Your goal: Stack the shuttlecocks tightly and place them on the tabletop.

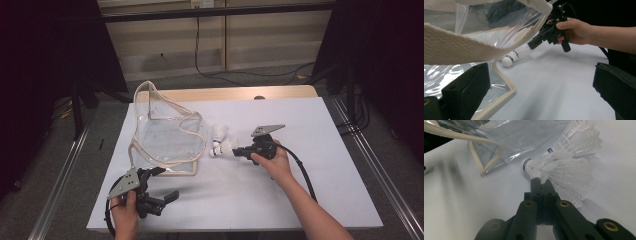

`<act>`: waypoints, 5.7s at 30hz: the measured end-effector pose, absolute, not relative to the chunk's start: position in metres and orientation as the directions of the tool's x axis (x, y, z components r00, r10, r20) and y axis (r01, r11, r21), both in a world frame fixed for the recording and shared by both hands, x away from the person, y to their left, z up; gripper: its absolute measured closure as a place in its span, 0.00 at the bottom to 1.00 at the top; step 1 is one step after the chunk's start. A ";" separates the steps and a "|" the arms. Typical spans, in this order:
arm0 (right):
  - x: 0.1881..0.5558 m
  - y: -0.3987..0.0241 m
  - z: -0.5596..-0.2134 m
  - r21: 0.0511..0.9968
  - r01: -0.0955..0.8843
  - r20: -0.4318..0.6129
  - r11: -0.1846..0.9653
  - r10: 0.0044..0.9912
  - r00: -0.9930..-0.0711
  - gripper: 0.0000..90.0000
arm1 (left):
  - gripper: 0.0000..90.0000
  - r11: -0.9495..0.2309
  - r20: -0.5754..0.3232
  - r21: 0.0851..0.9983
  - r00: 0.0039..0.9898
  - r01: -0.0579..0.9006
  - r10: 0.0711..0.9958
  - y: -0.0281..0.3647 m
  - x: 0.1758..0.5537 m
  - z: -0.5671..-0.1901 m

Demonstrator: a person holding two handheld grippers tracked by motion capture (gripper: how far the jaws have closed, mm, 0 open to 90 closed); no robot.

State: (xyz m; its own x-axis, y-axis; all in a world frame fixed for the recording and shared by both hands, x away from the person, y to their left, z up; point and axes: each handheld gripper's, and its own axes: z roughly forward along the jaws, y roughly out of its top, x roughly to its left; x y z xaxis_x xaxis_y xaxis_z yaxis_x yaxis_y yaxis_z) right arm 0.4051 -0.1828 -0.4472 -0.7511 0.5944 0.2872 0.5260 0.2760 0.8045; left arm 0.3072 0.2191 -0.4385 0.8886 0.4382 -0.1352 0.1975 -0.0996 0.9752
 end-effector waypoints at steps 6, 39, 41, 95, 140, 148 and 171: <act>0.406 -0.182 -0.449 0.804 0.533 0.295 0.265 0.601 -0.743 0.98 | 0.01 -0.093 -0.139 0.976 0.888 0.199 0.439 0.220 0.307 -0.439; 0.402 -0.204 -0.428 0.832 0.522 0.282 0.189 0.666 -0.690 0.26 | 0.01 -0.087 -0.134 0.977 0.884 0.192 0.448 0.222 0.305 -0.437; 0.402 -0.206 -0.427 0.832 0.526 0.285 0.177 0.676 -0.679 0.20 | 0.01 -0.083 -0.137 0.978 0.883 0.194 0.450 0.222 0.305 -0.436; 0.439 -0.203 -0.408 0.841 0.514 0.239 0.166 0.739 -0.630 0.08 | 0.01 -0.073 -0.143 0.978 0.884 0.195 0.445 0.222 0.304 -0.438; 0.470 -0.180 -0.403 0.818 0.529 0.229 0.225 0.717 -0.658 0.04 | 0.02 -0.065 -0.161 0.976 0.886 0.209 0.434 0.222 0.305 -0.440; 0.475 -0.174 -0.404 0.810 0.531 0.215 0.250 0.716 -0.664 0.05 | 0.02 -0.069 -0.157 0.976 0.888 0.206 0.432 0.221 0.305 -0.440; 0.488 -0.162 -0.412 0.789 0.544 0.200 0.285 0.718 -0.667 0.07 | 0.02 -0.072 -0.159 0.975 0.889 0.209 0.430 0.221 0.306 -0.441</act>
State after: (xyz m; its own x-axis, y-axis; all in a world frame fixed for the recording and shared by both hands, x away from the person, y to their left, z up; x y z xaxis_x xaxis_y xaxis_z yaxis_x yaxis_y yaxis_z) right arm 0.4883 -0.1621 -0.4118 -0.6667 0.7179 0.2000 0.5437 0.2849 0.7895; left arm 0.3059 0.2214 -0.4410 0.8887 0.4301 -0.1590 0.2094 -0.0720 0.9752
